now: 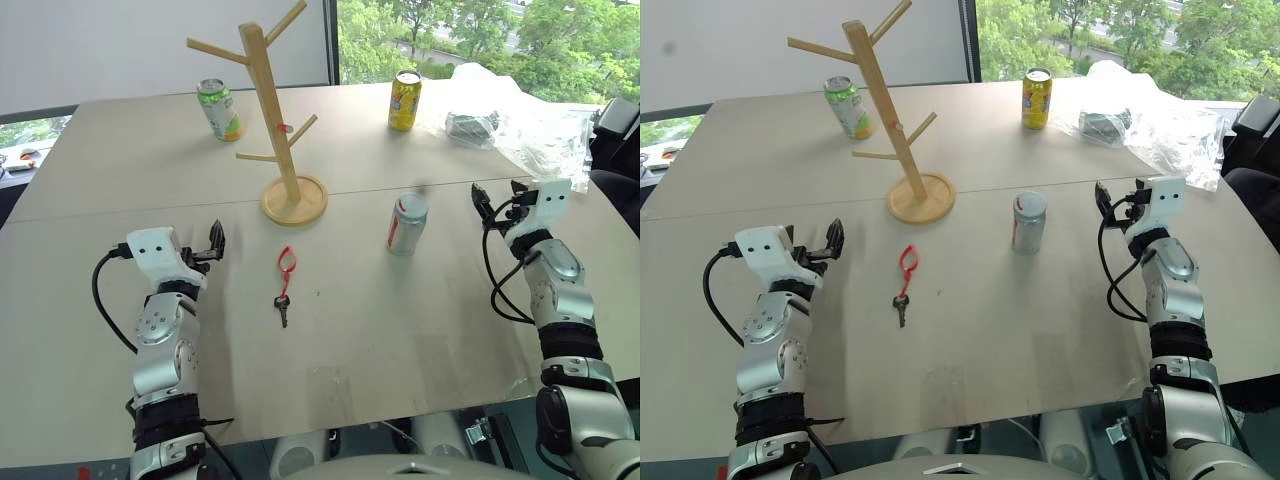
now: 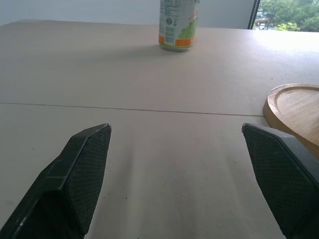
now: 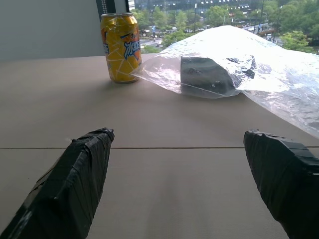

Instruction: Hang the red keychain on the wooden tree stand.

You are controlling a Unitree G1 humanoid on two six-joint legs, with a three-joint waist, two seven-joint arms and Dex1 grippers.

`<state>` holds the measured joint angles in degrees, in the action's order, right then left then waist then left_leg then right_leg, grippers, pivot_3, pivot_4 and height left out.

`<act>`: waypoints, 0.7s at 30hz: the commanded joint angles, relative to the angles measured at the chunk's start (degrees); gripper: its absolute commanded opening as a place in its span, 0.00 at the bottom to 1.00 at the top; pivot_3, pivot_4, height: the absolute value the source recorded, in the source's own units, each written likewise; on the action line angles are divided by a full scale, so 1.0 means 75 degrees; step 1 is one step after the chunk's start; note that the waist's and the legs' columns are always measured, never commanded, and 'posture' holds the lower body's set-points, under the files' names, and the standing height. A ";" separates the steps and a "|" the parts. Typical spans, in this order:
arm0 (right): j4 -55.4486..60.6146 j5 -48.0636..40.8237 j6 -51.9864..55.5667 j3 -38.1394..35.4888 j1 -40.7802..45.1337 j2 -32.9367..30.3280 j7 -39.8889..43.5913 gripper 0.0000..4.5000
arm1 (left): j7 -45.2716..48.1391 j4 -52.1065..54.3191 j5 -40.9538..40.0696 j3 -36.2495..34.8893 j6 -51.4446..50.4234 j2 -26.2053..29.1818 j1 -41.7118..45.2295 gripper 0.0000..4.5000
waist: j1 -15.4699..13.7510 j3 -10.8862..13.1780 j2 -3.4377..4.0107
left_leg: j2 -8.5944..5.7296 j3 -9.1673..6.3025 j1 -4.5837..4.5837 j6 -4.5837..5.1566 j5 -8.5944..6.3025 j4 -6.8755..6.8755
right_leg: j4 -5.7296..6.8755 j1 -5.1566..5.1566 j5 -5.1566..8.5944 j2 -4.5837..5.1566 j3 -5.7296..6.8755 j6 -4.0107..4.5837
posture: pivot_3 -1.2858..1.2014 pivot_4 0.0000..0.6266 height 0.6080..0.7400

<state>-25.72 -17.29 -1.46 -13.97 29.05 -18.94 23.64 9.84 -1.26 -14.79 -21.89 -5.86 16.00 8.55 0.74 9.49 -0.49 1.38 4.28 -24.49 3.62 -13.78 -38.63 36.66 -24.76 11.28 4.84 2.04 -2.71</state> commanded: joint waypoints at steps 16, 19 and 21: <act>0.0095 -0.0072 -0.0145 -0.0164 0.0196 -0.0132 0.0038 1.00 | -0.0006 0.0379 -0.0041 0.0103 0.0123 0.0055 0.0089 0.96 | -0.0001 0.0000 0.0000 | 0.0000 0.0000 0.0000 0.0000 0.0000 0.0000 | 0.0000 0.0000 0.0000 0.0000 0.0000 0.0000 | 0.52 0.24 1.00; 0.0096 -0.0112 -0.0105 -0.0191 0.0212 -0.0119 0.0020 1.00 | 0.0101 0.0418 -0.0118 0.0120 0.0214 0.0032 0.0061 0.96 | 0.0000 0.0000 0.0000 | 0.0000 0.0001 0.0000 0.0000 0.0000 0.0000 | 0.0000 0.0000 0.0000 0.0000 0.0000 0.0000 | 0.52 0.24 1.00; 0.0071 -0.0137 -0.0082 -0.0215 0.0241 -0.0123 0.0013 1.00 | 0.0272 0.0543 -0.0323 0.0121 0.0343 -0.0048 0.0039 0.96 | -0.0002 0.0000 0.0000 | 0.0000 0.0000 0.0000 0.0000 0.0000 0.0000 | 0.0000 0.0000 0.0000 0.0000 0.0000 0.0000 | 0.52 0.24 1.00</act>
<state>-25.91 -17.37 -1.49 -14.19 29.17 -18.99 23.59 10.37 -0.91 -15.31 -20.84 -5.65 15.92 8.75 0.72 9.49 -0.49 1.38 4.28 -24.49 3.62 -13.78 -38.63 36.66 -24.76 11.28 4.84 2.04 -2.71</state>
